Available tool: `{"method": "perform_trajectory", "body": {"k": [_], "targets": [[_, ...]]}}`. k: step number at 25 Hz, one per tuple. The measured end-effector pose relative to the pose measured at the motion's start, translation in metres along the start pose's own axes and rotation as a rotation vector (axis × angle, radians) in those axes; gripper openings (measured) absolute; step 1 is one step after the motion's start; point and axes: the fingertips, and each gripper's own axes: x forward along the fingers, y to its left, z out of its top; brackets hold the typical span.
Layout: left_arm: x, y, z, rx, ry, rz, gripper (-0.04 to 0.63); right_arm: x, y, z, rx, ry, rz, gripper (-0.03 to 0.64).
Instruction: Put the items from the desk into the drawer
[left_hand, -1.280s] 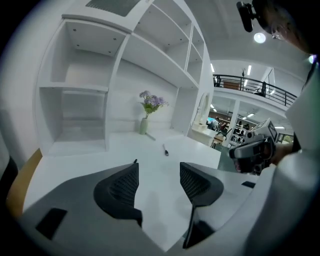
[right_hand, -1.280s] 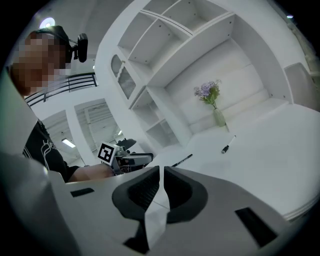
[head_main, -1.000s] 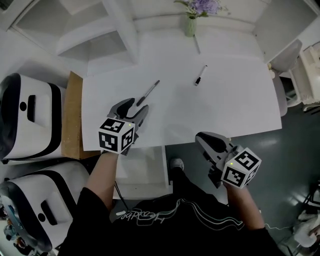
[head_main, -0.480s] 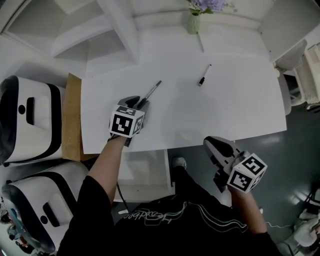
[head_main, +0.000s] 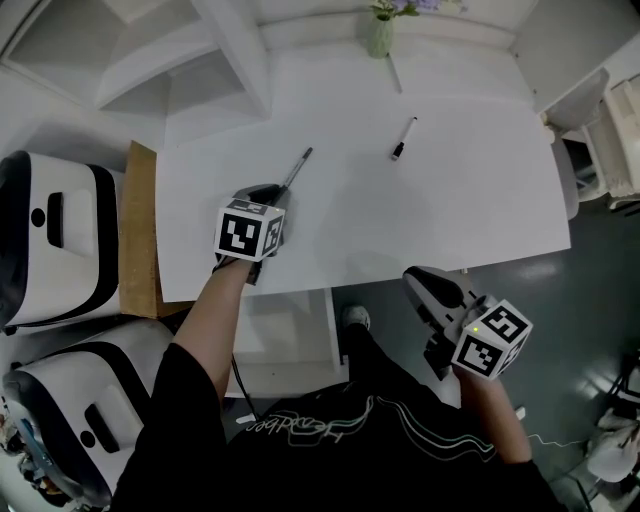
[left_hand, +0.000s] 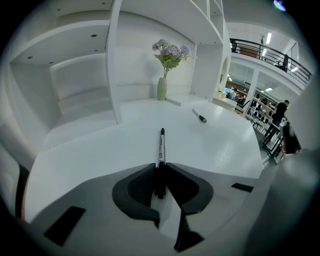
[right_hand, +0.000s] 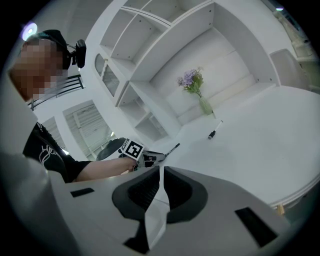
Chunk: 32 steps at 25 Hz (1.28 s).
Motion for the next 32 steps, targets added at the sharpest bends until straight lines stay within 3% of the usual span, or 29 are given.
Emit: {"method": "perform_trajectory", "body": {"k": [8,18,29,32], "targets": [[-0.011,-0.008,-0.002,0.007,-0.002,0.019,0.074,-0.011,0.013,-0.001,0.021,-0.027,0.002,0.055],[-0.103,-0.031,0.004,-0.020,-0.156,-0.020,0.074,-0.026,0.058,-0.019,-0.009,-0.051,0.014,0.055],[-0.224,-0.078,-0.045,-0.035,-0.313,-0.104,0.074,-0.029,0.128,-0.058,-0.037,-0.061,0.059,0.055],[-0.245,-0.085,-0.070,-0.017,-0.320,-0.127,0.074,-0.026,0.140,-0.070,-0.040,-0.058,0.064,0.055]]}}
